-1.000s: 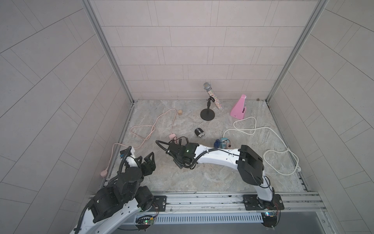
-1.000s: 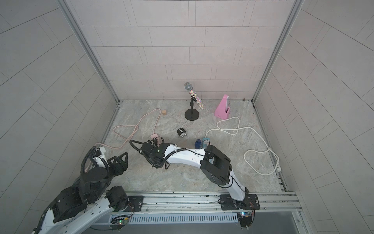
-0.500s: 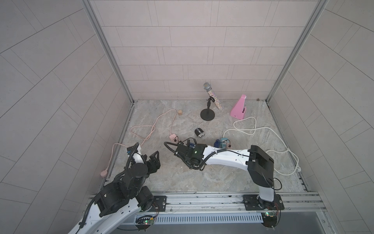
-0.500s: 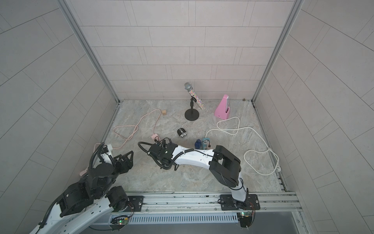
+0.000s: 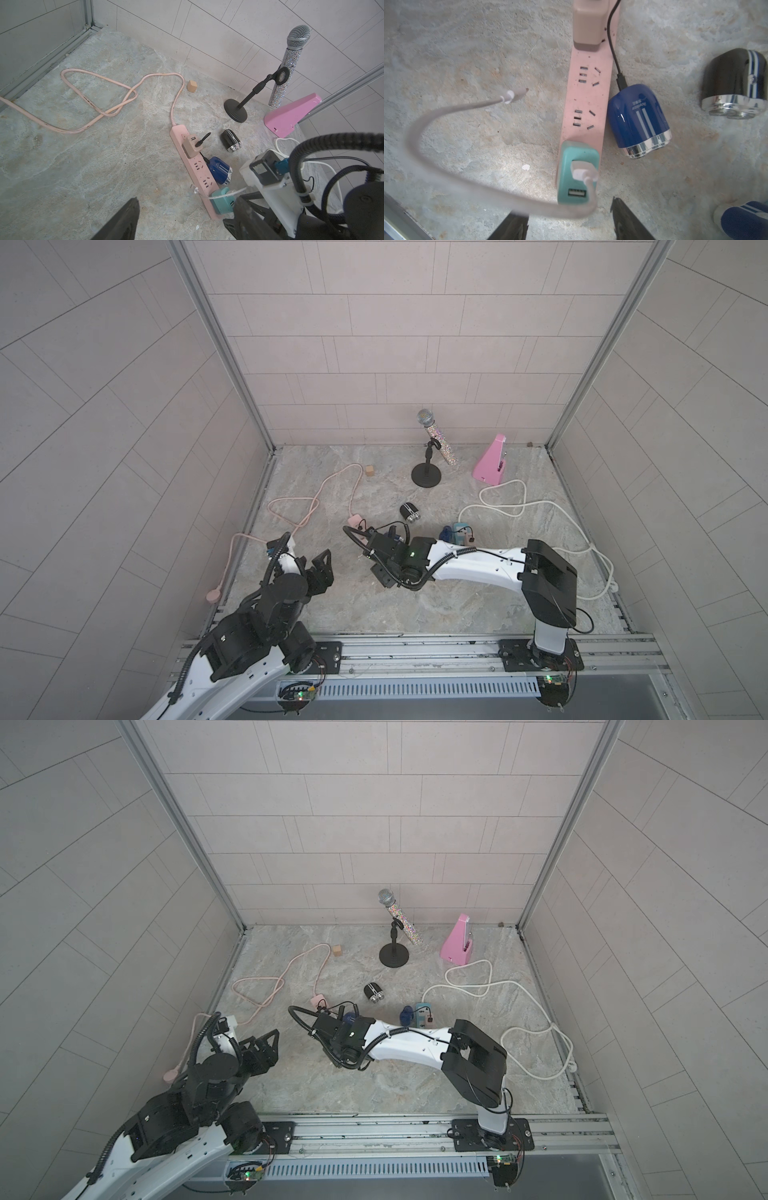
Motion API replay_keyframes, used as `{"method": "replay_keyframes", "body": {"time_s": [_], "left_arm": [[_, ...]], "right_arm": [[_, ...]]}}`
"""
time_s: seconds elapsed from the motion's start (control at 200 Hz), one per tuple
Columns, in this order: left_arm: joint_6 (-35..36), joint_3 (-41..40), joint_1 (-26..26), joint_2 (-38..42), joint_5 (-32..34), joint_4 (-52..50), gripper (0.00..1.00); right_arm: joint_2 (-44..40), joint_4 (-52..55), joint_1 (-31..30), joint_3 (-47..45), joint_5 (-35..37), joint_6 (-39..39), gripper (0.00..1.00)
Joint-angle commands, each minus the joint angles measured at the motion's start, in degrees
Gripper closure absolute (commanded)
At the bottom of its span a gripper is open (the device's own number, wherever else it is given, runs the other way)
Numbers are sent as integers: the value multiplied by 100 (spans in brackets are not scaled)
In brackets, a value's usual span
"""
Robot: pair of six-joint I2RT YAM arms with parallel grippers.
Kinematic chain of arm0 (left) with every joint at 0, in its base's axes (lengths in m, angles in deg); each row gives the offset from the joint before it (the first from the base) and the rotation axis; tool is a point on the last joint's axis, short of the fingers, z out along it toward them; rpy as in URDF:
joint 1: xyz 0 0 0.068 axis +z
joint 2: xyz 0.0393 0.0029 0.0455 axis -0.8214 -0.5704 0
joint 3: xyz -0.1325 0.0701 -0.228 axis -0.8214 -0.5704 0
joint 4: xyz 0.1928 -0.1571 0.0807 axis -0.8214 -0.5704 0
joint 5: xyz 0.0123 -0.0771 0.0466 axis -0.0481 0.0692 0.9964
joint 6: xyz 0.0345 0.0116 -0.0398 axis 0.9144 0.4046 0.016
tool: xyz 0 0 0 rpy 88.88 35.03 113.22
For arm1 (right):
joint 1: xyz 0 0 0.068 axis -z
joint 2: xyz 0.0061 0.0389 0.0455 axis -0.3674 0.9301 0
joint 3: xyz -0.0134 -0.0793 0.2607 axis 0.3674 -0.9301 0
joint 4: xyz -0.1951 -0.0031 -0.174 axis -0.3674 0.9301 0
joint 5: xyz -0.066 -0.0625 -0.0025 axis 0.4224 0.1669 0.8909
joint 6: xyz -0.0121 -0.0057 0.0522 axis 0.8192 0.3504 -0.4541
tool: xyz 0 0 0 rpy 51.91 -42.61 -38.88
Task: Unplug the electric shaver
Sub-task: Adjust the socket at the center of the board, then pick up the socket from the center of the board.
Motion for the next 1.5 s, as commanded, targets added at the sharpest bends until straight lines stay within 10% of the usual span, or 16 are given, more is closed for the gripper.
{"method": "replay_keyframes", "body": {"time_s": [0.0, 0.7, 1.021, 1.496], "left_arm": [[25, -60, -6, -48, 80, 109, 24], [-54, -104, -9, 87, 123, -20, 20], [-194, -225, -11, 130, 2, -43, 20], [-327, -522, -9, 116, -290, 235, 17]], "right_arm": [[59, -60, 15, 58, 11, -85, 36], [411, -185, 367, 277, -477, -186, 49], [403, -108, 426, 280, -589, -187, 75], [129, -372, 773, -126, -1464, -289, 86]]}}
